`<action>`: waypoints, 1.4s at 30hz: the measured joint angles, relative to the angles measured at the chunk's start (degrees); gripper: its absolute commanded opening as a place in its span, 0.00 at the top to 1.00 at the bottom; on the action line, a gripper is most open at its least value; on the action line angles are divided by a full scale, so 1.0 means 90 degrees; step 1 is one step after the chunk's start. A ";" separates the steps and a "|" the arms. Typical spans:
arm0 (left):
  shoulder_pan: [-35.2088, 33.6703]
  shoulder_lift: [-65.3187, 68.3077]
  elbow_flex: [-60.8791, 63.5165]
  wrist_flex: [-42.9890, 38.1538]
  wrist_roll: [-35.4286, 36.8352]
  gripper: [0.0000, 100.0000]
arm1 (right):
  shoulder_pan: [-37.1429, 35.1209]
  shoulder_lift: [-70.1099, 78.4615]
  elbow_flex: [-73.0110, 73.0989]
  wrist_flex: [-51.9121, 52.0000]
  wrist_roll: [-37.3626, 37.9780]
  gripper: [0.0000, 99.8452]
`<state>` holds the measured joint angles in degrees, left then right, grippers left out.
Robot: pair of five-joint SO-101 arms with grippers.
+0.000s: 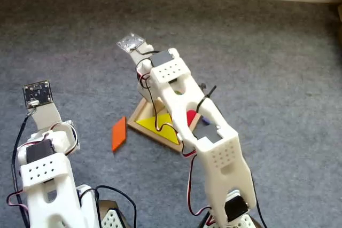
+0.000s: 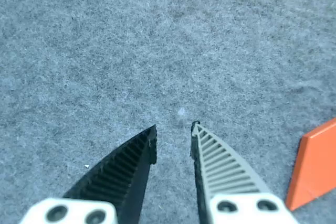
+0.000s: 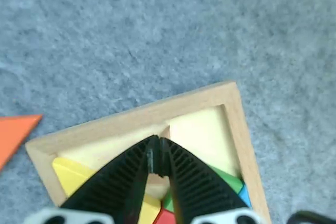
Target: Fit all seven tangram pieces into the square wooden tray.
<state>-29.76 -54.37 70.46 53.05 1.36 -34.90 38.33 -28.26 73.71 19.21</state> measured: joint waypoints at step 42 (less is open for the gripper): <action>0.0000 0.0000 0.0000 0.0000 0.0000 0.87 | 0.0967 -0.3038 0.1934 0.1016 0.0596 0.99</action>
<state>-29.76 -54.37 70.46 53.05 1.36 -26.20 10.99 -10.86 82.86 24.57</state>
